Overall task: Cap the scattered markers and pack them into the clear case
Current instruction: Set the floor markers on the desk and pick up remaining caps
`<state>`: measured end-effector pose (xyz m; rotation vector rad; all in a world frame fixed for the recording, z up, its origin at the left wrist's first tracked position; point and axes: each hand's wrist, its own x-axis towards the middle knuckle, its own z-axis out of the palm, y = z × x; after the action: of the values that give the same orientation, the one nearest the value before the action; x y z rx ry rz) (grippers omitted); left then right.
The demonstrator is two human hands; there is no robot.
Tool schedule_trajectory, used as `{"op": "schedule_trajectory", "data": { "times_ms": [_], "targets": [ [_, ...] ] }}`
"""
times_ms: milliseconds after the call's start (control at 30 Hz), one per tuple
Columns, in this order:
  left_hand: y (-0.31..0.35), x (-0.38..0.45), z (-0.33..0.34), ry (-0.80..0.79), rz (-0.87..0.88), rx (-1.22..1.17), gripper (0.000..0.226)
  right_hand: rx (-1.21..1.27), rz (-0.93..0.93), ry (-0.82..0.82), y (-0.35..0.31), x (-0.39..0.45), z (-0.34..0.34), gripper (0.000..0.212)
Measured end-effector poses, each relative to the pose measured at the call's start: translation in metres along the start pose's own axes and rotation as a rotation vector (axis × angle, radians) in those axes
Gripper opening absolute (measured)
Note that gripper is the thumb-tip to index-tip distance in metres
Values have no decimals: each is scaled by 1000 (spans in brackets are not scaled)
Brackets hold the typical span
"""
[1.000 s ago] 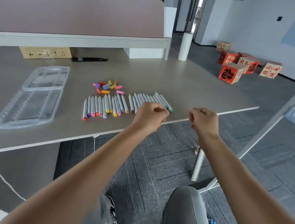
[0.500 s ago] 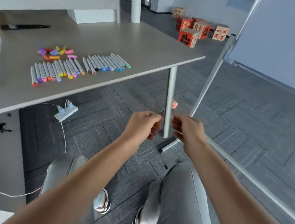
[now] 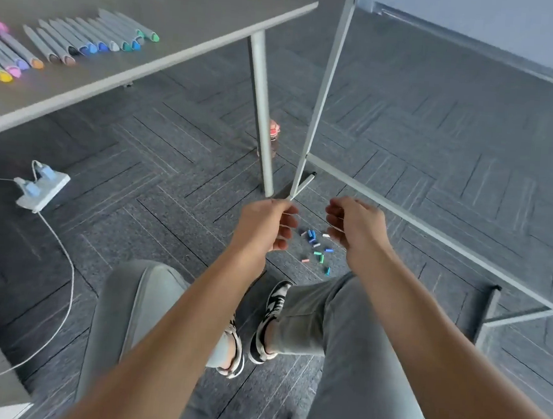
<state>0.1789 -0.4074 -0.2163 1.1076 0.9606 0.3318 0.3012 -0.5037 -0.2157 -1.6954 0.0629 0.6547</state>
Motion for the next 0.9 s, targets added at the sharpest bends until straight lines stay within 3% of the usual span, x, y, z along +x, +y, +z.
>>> {"op": "schedule_trajectory", "data": {
  "times_ms": [367, 700, 900],
  "targets": [
    [-37, 63, 29, -35, -129, -47, 19, -54, 109, 127, 46, 48, -22, 16],
    [-124, 207, 81, 219, -311, 2, 19, -202, 313, 157, 147, 202, -18, 26],
    [-206, 306, 99, 276, -370, 211, 12, -381, 410, 128, 234, 299, -20, 15]
  ]
}}
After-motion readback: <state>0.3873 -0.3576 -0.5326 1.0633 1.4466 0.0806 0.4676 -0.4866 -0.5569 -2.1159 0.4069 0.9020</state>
